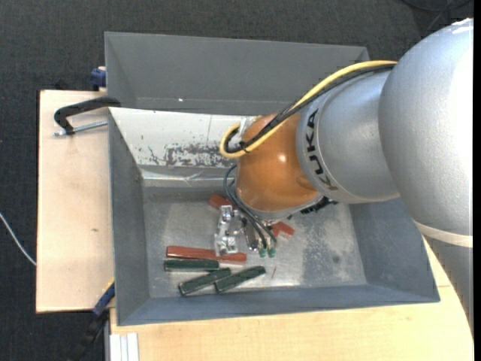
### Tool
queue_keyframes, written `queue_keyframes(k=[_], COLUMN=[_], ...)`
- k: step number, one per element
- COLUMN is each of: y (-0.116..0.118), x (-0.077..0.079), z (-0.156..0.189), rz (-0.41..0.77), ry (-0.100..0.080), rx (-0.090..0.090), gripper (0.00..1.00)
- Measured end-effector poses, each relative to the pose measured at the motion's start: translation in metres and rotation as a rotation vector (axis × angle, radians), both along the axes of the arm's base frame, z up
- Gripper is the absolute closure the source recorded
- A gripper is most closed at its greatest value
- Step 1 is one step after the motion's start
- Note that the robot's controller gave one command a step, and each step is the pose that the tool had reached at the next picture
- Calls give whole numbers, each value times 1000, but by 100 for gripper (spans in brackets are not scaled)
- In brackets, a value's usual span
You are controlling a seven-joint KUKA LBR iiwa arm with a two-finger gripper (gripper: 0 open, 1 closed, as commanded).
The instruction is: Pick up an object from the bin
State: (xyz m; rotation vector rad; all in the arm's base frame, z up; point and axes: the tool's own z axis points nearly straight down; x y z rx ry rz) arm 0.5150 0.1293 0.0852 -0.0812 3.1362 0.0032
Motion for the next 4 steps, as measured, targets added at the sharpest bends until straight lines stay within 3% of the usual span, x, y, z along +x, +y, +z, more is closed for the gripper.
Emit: queue_keyframes(k=[1,2,3,4], y=[1,-1,19,19], x=[11,-3,-17,-17], z=[5,-12,-9,-9], rz=[-6,-1,508,508], ry=[-44,-7,3,3], rx=[10,2,-8,-8], gripper=[0,0,100,100])
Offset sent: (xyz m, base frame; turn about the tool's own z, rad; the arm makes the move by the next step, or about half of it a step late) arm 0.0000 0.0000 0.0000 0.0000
